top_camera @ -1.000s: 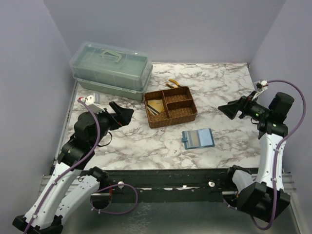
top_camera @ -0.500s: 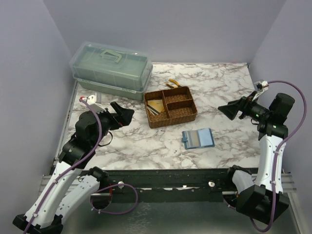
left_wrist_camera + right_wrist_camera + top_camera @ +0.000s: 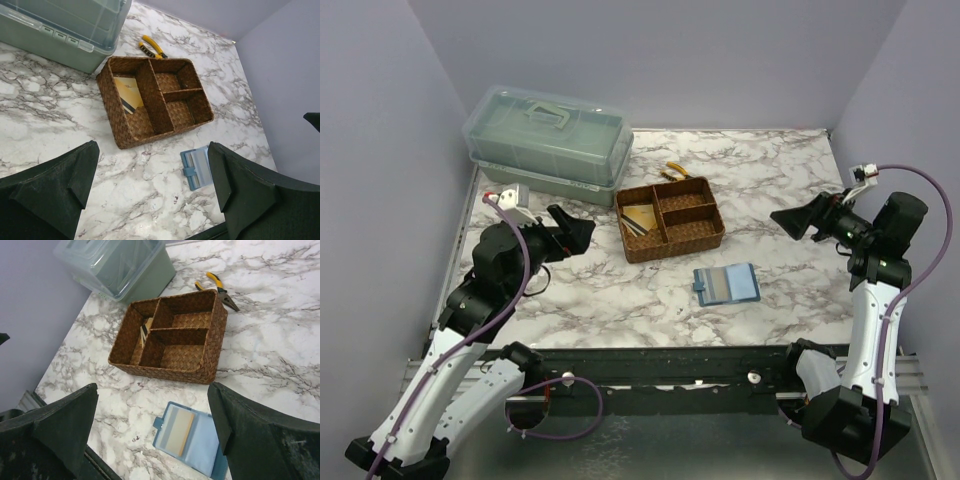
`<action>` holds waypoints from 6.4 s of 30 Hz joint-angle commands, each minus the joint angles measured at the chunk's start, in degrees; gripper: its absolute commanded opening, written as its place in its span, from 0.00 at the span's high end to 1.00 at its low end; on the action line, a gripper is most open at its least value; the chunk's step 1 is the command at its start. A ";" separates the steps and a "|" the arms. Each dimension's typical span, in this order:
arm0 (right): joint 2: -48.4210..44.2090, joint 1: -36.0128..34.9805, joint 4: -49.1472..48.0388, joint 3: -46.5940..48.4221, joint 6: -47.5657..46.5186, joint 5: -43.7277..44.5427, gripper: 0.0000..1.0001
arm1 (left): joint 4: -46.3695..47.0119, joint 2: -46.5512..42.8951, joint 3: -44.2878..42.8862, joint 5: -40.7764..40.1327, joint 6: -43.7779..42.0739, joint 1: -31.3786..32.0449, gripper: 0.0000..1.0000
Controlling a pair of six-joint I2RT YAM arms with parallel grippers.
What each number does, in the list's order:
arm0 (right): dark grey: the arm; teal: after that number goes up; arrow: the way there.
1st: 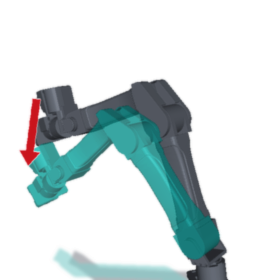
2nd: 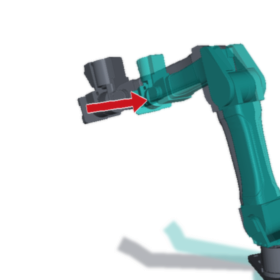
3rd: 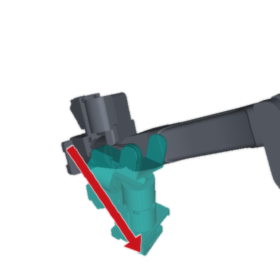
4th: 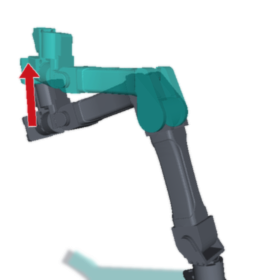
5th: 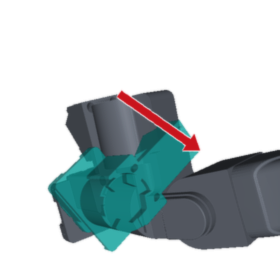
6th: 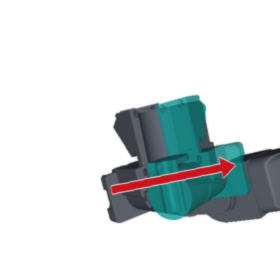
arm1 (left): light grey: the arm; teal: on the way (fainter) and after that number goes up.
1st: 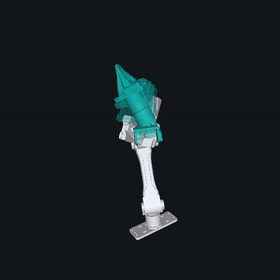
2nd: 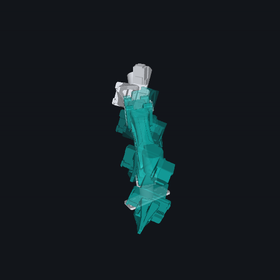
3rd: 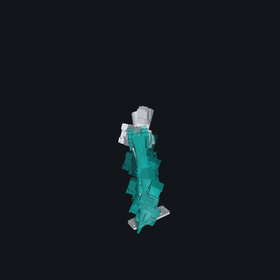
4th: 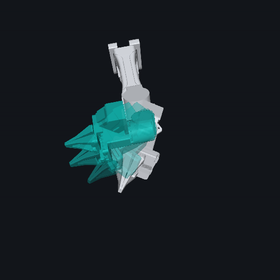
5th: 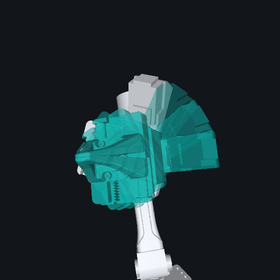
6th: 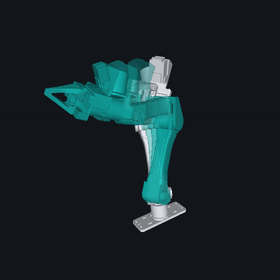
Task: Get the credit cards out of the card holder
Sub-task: Close the card holder at the center of the board.
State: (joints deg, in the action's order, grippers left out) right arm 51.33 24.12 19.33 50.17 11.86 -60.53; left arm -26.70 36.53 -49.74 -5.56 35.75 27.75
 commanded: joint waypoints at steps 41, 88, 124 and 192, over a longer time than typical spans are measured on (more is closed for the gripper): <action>-1.69 0.33 -3.95 -0.86 4.51 7.64 0.00 | -0.29 0.53 -1.42 -0.50 -1.62 -0.33 0.01; 9.87 0.15 5.43 -7.47 -26.17 -18.33 0.00 | 22.49 35.65 6.15 3.91 -16.86 30.65 0.20; 10.49 0.19 5.71 -8.09 -29.16 -20.68 0.00 | 53.70 68.64 0.49 12.51 -50.64 33.11 0.52; 18.74 -10.61 0.44 -5.70 -19.07 10.50 0.00 | 64.32 78.90 -8.74 17.30 -18.45 34.65 0.98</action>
State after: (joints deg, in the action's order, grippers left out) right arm 70.72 12.88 20.73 44.93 -7.73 -51.70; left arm 39.79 111.09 -56.31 8.45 14.20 62.37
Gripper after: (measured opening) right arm 0.995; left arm 0.028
